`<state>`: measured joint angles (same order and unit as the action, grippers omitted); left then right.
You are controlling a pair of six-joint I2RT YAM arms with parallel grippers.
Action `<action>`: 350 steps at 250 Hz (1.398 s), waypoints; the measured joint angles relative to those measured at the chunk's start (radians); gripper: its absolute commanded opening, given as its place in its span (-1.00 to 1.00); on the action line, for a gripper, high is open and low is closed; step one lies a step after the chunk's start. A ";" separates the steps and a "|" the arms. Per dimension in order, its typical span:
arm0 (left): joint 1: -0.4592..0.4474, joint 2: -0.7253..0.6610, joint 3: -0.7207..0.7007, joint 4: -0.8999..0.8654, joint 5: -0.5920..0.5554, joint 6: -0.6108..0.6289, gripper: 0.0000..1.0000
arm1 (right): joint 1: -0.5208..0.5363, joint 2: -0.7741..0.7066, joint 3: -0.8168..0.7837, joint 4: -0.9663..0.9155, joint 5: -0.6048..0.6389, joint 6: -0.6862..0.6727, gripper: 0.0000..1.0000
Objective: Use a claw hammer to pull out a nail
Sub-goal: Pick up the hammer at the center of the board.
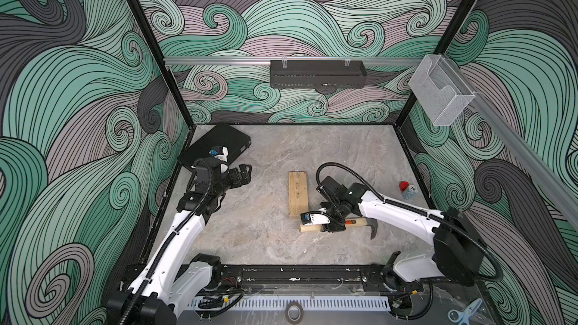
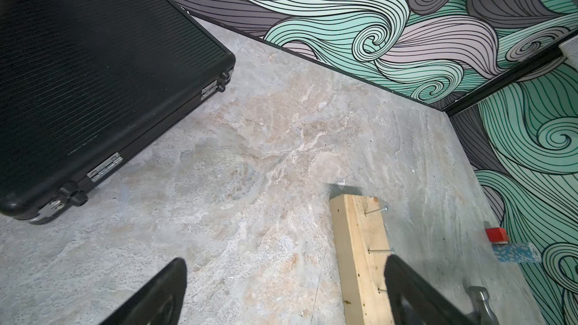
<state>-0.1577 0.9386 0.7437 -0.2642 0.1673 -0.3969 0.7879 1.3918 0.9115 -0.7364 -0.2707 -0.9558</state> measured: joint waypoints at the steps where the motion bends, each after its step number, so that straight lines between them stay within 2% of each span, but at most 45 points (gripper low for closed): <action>1: 0.000 0.000 0.000 0.001 0.001 0.000 0.91 | -0.003 -0.004 0.000 0.000 -0.001 0.001 -0.48; 45: -0.056 -0.025 -0.023 0.090 0.025 0.005 0.89 | -0.141 -0.117 0.001 0.037 -0.127 0.048 -0.48; 102: -0.141 -0.053 -0.047 0.190 0.050 0.034 0.75 | -0.282 -0.152 0.001 0.120 -0.219 0.149 -0.47; 127: -0.195 -0.059 -0.084 0.251 0.056 0.056 0.58 | -0.348 -0.183 0.001 0.180 -0.262 0.232 -0.47; 145: -0.238 -0.062 -0.122 0.290 0.063 0.075 0.38 | -0.380 -0.212 0.003 0.215 -0.282 0.282 -0.47; 200: -0.398 -0.027 -0.163 0.387 0.064 0.140 0.22 | -0.389 -0.253 0.027 0.264 -0.286 0.388 -0.48; 244: -0.538 0.090 -0.137 0.446 0.049 0.217 0.14 | -0.391 -0.304 0.027 0.280 -0.253 0.479 -0.50; 265: -0.592 0.164 -0.106 0.467 0.045 0.259 -0.01 | -0.391 -0.331 0.024 0.285 -0.227 0.526 -0.49; 307: -0.661 0.301 -0.031 0.528 0.044 0.325 -0.09 | -0.391 -0.379 -0.017 0.345 -0.180 0.618 -0.49; 350: -0.695 0.402 0.027 0.596 0.054 0.368 -0.09 | -0.391 -0.413 -0.050 0.378 -0.139 0.692 -0.49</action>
<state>-0.8532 1.3407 0.7712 0.3321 0.2211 -0.0288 0.3969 0.9791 0.8619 -0.3584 -0.4099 -0.2642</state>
